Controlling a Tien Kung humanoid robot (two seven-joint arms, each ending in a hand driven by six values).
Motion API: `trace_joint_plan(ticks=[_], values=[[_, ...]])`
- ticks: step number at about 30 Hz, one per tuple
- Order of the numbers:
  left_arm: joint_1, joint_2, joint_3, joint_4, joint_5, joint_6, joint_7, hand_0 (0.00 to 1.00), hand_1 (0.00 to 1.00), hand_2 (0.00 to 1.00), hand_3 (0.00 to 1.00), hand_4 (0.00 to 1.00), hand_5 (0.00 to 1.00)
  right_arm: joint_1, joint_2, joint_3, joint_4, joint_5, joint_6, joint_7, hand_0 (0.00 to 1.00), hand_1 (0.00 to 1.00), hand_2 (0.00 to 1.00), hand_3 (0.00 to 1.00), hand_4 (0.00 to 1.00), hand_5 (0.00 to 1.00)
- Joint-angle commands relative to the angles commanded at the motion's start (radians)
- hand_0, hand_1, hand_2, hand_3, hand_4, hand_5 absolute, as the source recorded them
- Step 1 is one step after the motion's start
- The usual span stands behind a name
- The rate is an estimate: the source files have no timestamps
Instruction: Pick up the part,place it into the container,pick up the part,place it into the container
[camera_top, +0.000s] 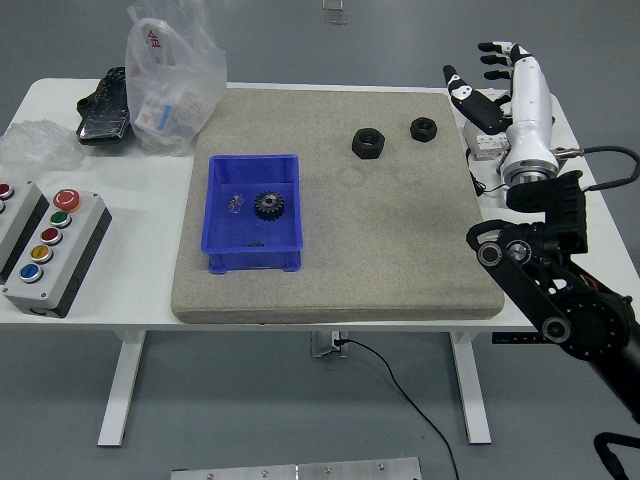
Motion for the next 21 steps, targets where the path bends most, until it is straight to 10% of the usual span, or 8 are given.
trace_joint_plan(ticks=[21], values=[[0.016, -0.010, -0.005, 0.000, -0.012, 0.008, 0.001, 0.742, 0.646, 0.609, 0.732, 0.747, 0.602, -0.189, -0.028, 0.249, 0.090, 0.147, 0.000, 0.156, 0.293, 0.592, 0.674, 0.690, 0.782, 0.434]])
